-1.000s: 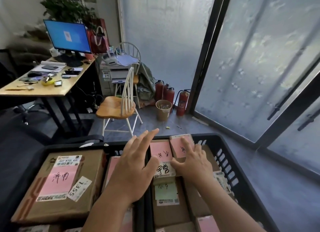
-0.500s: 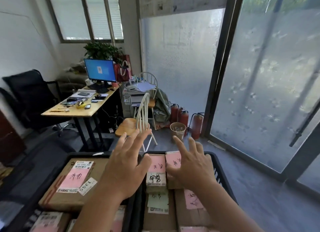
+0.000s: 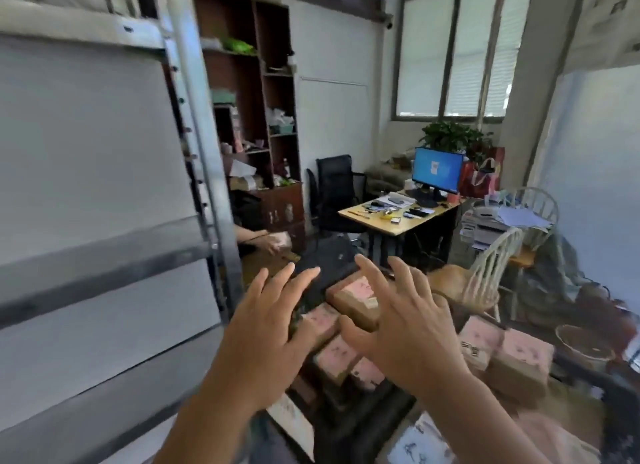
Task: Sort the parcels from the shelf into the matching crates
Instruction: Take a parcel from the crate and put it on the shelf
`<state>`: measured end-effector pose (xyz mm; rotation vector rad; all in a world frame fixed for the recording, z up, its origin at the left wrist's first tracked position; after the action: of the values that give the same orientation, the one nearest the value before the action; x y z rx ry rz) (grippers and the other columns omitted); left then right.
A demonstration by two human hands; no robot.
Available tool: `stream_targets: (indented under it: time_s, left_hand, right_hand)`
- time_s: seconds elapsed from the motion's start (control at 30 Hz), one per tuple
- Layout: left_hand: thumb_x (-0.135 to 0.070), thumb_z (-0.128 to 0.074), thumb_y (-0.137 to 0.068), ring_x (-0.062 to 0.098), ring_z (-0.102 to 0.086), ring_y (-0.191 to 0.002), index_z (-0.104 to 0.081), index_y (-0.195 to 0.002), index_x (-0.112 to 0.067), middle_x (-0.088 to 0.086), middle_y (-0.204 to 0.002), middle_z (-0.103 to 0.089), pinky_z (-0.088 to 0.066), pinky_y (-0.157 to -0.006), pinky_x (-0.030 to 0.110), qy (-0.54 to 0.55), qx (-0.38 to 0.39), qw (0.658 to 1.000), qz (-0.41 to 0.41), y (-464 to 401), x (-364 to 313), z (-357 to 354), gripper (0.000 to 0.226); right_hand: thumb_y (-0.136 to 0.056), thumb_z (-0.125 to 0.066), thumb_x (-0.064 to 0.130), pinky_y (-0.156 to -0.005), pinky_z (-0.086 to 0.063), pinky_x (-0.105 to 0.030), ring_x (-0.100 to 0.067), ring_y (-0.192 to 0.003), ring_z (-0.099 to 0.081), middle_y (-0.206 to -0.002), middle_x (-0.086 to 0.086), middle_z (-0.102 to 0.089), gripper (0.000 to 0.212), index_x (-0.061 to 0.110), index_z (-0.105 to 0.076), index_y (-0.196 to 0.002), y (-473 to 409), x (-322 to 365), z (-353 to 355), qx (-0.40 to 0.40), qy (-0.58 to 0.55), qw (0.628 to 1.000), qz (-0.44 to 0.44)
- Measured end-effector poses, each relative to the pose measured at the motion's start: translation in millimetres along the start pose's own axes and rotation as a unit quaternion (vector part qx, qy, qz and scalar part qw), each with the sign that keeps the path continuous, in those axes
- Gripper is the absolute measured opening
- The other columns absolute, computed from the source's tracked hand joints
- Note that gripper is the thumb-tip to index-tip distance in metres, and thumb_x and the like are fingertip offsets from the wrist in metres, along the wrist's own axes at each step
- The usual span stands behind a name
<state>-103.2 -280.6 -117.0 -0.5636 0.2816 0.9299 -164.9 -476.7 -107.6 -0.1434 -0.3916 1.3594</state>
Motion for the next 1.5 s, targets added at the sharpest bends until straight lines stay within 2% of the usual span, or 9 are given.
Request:
stream_targets:
  time_s: [0.2,0.27,0.33,0.43,0.7,0.83,1.1,1.33,1.5]
  left_hand:
    - [-0.042,-0.043,-0.108,0.006,0.015,-0.160,-0.011,-0.157,-0.061,-0.029,-0.172,0.001,-0.013,-0.132,0.045,-0.055,-0.120,0.972,0.195,166,106,140,0.062]
    - [-0.043,-0.043,-0.108,0.004,0.016,-0.159,-0.011,-0.157,-0.062,-0.030,-0.171,0.001,-0.013,-0.131,0.044,-0.072,-0.137,0.964,0.218,189,124,160,0.062]
    - [-0.044,-0.042,-0.108,0.004,0.017,-0.159,-0.010,-0.157,-0.062,-0.030,-0.171,0.003,-0.010,-0.130,0.044,-0.126,-0.198,0.923,0.305,310,168,236,0.061]
    - [-0.047,-0.038,-0.107,0.004,0.019,-0.159,-0.009,-0.157,-0.063,-0.032,-0.170,0.006,-0.007,-0.130,0.043,-0.140,-0.227,0.901,0.342,385,198,282,0.060]
    - [-0.060,-0.037,-0.103,0.008,0.022,-0.159,-0.004,-0.156,-0.065,-0.028,-0.171,0.007,-0.008,-0.131,0.045,-0.222,-0.264,0.817,0.463,637,283,443,0.062]
    - [-0.062,-0.038,-0.102,0.011,0.023,-0.159,-0.003,-0.156,-0.065,-0.028,-0.172,0.008,-0.006,-0.132,0.046,-0.235,-0.268,0.793,0.494,697,325,489,0.064]
    - [-0.065,-0.035,-0.102,0.012,0.028,-0.157,0.003,-0.152,-0.069,-0.032,-0.167,0.019,-0.001,-0.130,0.048,-0.264,-0.249,0.743,0.563,759,435,567,0.063]
    - [-0.064,-0.037,-0.102,0.012,0.025,-0.159,0.000,-0.156,-0.064,-0.027,-0.171,0.010,-0.005,-0.131,0.050,-0.288,-0.275,0.702,0.590,783,523,666,0.066]
    - [-0.066,-0.037,-0.100,0.013,0.023,-0.159,-0.001,-0.156,-0.065,-0.027,-0.171,0.006,-0.002,-0.131,0.050,-0.295,-0.310,0.697,0.575,800,576,734,0.066]
  right_hand:
    - [-0.089,-0.037,0.081,-0.119,-0.034,-0.049,-0.022,-0.155,-0.014,-0.169,0.008,-0.011,0.086,0.052,0.007,-0.157,33,207,-12,0.035,-0.063,0.978,0.198]
    - [-0.090,-0.034,0.081,-0.122,-0.030,-0.051,-0.023,-0.156,-0.011,-0.170,0.006,-0.007,0.086,0.051,0.010,-0.158,43,235,-11,0.055,-0.078,0.974,0.204]
    - [-0.086,-0.024,0.084,-0.123,-0.027,-0.054,-0.025,-0.158,-0.010,-0.171,0.004,-0.006,0.086,0.051,0.011,-0.157,88,374,-24,0.080,-0.072,0.944,0.312]
    - [-0.077,-0.012,0.084,-0.124,-0.023,-0.060,-0.026,-0.160,-0.007,-0.172,0.003,-0.006,0.090,0.050,0.009,-0.158,125,455,-27,0.050,-0.078,0.932,0.351]
    - [-0.080,-0.013,0.091,-0.125,-0.017,-0.067,-0.026,-0.162,0.012,-0.174,0.004,0.018,0.095,0.048,0.023,-0.157,265,729,-38,0.070,-0.112,0.873,0.470]
    - [-0.072,0.000,0.089,-0.126,-0.014,-0.067,-0.025,-0.161,0.015,-0.173,0.005,0.020,0.096,0.048,0.023,-0.156,299,820,-45,0.081,-0.132,0.852,0.501]
    - [-0.072,-0.003,0.087,-0.123,-0.021,-0.066,-0.027,-0.162,0.006,-0.174,0.006,0.008,0.093,0.052,0.013,-0.157,314,998,-83,0.089,-0.186,0.813,0.544]
    - [-0.072,-0.004,0.084,-0.121,-0.026,-0.065,-0.027,-0.161,0.000,-0.174,0.006,0.000,0.092,0.051,0.008,-0.158,299,1158,-97,0.088,-0.231,0.772,0.586]
    - [-0.073,-0.007,0.087,-0.121,-0.025,-0.067,-0.027,-0.161,-0.003,-0.173,0.006,-0.005,0.092,0.052,0.008,-0.157,303,1248,-93,0.081,-0.244,0.757,0.601]
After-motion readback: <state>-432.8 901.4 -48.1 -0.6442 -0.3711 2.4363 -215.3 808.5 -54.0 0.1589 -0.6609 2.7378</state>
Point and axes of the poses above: each hand's wrist, its own y-axis away from the middle knuckle, its own z-axis out of the back of the hand, x = y × z, the point moved 1 cm from there along -y, towards the middle knuckle
